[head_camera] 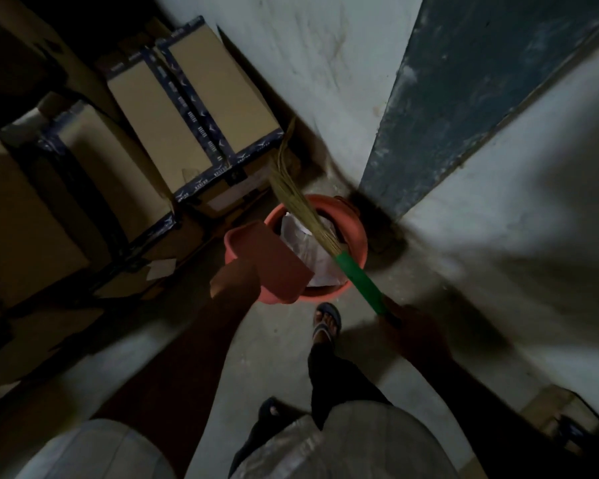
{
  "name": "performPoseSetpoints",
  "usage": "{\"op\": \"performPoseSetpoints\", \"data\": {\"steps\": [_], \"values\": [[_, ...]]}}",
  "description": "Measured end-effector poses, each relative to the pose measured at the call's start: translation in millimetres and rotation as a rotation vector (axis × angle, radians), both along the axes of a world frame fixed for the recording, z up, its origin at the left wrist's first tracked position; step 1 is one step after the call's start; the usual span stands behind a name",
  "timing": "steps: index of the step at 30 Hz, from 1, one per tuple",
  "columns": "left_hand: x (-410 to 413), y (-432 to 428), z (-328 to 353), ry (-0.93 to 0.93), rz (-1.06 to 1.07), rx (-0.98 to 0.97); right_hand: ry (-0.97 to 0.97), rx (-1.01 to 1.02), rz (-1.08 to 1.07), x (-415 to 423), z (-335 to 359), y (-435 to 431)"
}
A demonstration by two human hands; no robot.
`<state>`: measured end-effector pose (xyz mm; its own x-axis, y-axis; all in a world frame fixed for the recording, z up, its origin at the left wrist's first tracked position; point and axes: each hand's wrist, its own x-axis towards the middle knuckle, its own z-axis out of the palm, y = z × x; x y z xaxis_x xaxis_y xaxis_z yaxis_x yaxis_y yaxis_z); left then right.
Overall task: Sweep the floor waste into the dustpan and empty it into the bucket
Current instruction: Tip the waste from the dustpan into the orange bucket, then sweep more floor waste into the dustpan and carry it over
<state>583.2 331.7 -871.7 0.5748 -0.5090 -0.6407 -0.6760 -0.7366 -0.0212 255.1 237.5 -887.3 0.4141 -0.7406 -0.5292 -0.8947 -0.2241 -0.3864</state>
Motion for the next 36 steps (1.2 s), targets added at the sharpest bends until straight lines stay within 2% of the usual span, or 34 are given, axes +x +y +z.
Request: {"op": "performPoseSetpoints", "data": {"steps": [3,7,14,17,23,29,36], "values": [[-11,38,12,0.006,0.107,-0.009,-0.11,0.023,0.018,1,-1,16],[-37,130,25,-0.061,0.102,-0.101,-0.16,-0.037,0.05,-7,6,62],[-104,330,34,-0.01,0.517,-0.249,-0.251,0.027,0.299,-5,27,184],[-138,423,42,-0.037,0.737,-0.334,-0.311,0.034,0.462,11,34,241],[-200,578,63,-0.216,1.1,-0.528,-0.247,0.075,0.912,68,73,350],[-255,680,79,-0.36,1.46,-0.609,-0.239,0.04,1.356,127,100,464],[-293,770,80,-0.485,1.793,-0.588,-0.262,0.03,1.699,192,104,601]]}}
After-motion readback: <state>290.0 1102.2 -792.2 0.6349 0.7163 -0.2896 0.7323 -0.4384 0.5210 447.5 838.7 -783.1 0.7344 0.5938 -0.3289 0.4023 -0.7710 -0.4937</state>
